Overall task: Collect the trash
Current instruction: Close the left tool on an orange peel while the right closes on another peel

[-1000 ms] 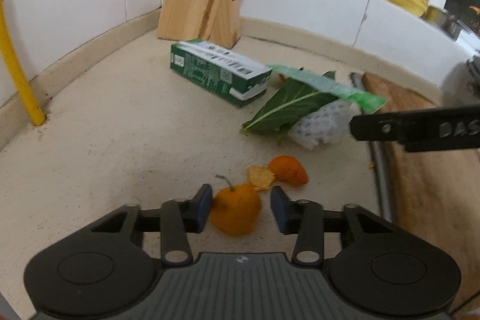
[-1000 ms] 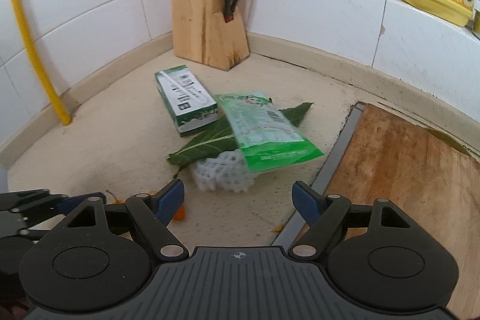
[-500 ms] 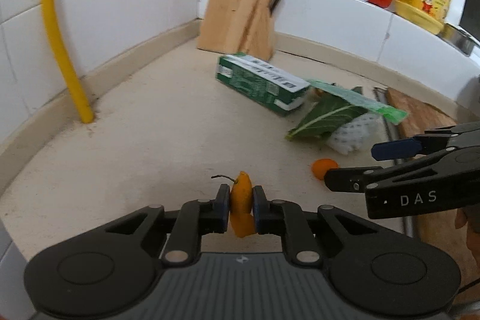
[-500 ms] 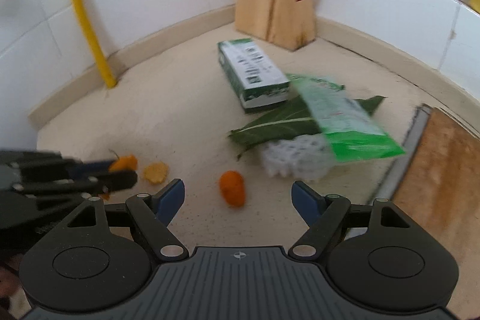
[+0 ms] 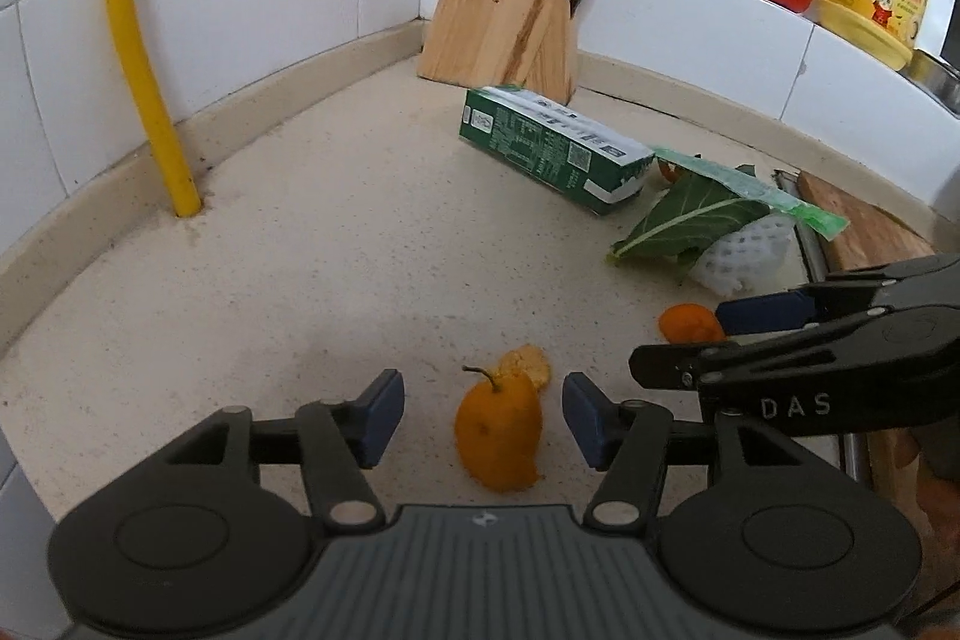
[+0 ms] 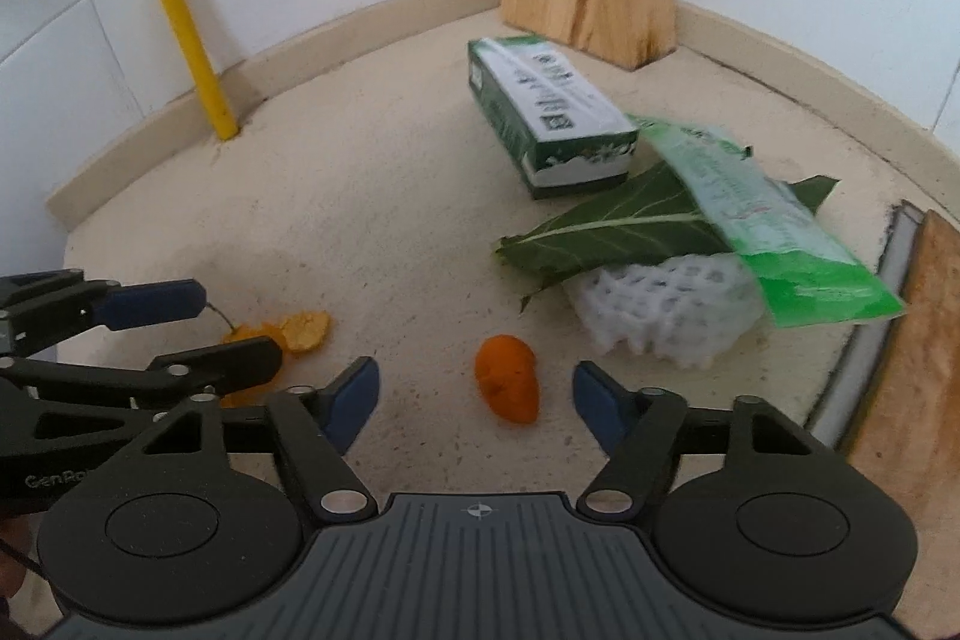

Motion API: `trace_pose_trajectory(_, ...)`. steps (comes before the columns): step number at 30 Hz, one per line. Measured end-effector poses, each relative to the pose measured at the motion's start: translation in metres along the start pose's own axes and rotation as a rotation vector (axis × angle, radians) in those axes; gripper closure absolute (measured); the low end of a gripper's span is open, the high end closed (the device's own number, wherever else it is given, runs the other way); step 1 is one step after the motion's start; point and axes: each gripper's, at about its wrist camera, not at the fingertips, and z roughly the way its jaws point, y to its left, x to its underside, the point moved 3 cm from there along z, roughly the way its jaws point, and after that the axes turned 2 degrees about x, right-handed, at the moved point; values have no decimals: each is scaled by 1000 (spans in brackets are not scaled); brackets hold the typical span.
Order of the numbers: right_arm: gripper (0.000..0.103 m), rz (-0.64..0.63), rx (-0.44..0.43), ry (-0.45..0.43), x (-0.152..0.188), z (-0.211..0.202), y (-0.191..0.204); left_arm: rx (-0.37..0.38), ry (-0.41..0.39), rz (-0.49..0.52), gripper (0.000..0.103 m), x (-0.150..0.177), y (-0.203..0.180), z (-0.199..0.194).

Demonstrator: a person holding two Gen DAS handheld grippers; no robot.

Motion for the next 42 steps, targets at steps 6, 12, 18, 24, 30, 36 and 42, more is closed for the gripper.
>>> trace_pose_trajectory(6,68,9,14,-7,-4,-1,-2,3,17,20,86,2,-6,5)
trace_pose_trajectory(12,80,23,-7,2,0,-7,-2,23,11,24,92,2,-11,-1)
trace_pose_trajectory(18,80,22,-28,-19,1,-18,0,14,7,38,92,1,-10,-5)
trace_pose_trajectory(24,72,43,-41,7,7,-15,-3,-7,9,55,62,5,-10,-7)
trace_pose_trajectory(30,37,34,-19,-30,7,-22,-4,-15,3,63,54,8,-10,-5)
trace_pose_trajectory(36,56,-1,-23,-8,12,-18,1,-15,4,46,70,12,-11,-1)
trace_pose_trajectory(42,83,-1,-29,0,15,-19,2,4,13,15,94,8,-10,-3)
